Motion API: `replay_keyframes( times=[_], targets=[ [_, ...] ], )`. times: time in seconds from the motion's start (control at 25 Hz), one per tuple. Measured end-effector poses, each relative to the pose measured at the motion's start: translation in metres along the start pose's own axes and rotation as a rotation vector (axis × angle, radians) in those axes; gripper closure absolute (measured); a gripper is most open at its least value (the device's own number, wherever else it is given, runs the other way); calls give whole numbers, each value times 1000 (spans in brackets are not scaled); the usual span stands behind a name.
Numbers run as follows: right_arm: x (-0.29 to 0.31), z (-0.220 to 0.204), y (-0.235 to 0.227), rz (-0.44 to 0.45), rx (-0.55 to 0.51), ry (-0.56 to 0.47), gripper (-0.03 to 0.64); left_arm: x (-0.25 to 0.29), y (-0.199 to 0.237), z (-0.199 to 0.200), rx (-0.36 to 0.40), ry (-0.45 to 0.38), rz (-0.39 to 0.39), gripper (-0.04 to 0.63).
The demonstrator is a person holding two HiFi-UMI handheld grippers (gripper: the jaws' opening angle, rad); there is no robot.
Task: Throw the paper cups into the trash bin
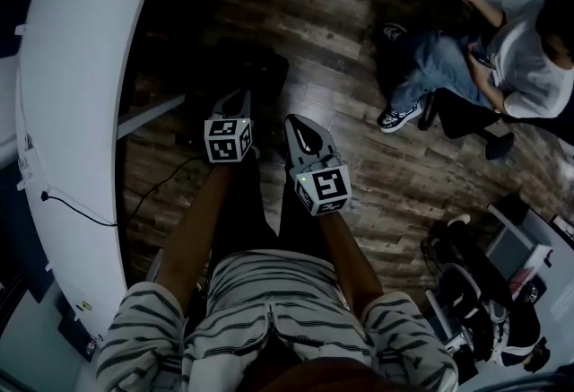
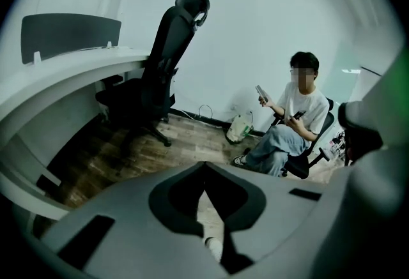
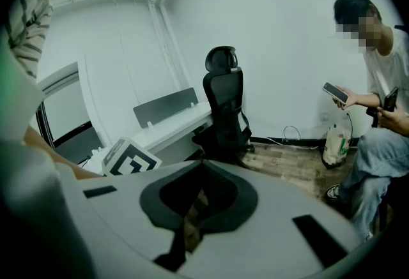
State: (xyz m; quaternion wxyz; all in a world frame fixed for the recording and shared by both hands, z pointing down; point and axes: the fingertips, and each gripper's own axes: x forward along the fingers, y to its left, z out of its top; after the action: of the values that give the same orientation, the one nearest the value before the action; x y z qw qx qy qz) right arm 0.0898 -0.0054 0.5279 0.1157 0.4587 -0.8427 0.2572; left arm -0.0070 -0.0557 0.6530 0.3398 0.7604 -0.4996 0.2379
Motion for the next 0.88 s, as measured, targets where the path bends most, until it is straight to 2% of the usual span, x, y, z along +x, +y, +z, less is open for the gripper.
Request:
replay_keyframes(
  times=[0.64, 0.88],
  targets=[
    [-29, 51, 23, 33, -63, -47, 608, -86, -39, 66, 1, -164, -8, 572],
    [-34, 76, 34, 43, -67, -76, 609, -120, -52, 89, 25, -222, -29, 572]
  ],
)
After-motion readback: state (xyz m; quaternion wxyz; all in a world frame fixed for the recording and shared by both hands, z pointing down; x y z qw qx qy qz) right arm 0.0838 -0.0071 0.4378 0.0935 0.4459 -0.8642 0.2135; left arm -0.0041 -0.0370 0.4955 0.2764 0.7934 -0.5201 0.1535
